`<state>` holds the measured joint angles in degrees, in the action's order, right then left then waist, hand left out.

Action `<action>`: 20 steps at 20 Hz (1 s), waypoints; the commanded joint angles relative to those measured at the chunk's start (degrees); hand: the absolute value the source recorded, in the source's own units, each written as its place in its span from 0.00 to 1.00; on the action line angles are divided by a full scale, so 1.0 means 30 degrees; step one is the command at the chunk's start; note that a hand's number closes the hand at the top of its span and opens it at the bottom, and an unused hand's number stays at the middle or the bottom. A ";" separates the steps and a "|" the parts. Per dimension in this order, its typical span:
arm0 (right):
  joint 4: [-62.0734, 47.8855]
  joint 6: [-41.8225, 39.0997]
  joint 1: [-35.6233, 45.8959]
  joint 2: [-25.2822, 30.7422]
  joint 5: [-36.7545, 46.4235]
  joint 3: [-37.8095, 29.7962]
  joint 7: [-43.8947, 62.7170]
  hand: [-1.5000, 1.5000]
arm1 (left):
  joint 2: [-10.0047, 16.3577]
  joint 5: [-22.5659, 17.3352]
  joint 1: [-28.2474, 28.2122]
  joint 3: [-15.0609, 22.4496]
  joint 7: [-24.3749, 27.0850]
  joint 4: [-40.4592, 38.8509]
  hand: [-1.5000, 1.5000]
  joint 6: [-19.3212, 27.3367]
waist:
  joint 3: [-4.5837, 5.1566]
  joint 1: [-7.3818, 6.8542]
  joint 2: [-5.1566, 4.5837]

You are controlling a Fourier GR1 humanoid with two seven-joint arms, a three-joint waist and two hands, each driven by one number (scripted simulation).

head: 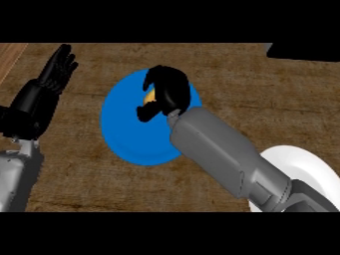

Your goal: Pick the pear from the plate and place it in the plate

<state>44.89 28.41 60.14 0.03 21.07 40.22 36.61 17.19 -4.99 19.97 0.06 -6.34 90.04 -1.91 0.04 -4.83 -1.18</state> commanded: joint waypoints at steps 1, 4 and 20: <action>-0.1594 0.1219 -0.0041 -0.0008 -0.2512 0.0451 -0.1400 0.00 | -0.0356 0.0355 0.0107 0.0449 -0.0397 0.0335 0.50 0.0227 | -0.0015 -0.0377 -0.0082; -0.1652 0.1023 0.0171 -0.0008 -0.4312 -0.0183 -0.3570 0.00 | -0.0253 -0.0081 0.0245 0.0266 -0.0585 0.0405 0.50 -0.0154 | -0.0026 -0.0426 -0.0144; -0.0801 0.6081 -0.0676 -0.0009 -1.0854 -0.3653 -1.0964 0.00 | 0.0573 -0.0151 0.0619 -0.1192 -0.1307 0.0303 0.50 -0.0047 | -0.0036 0.0684 0.0158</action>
<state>43.60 46.24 58.94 0.01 -7.36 33.26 9.78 17.46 -4.94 20.34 -1.40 -7.25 89.94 -2.64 -0.04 -3.90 -0.98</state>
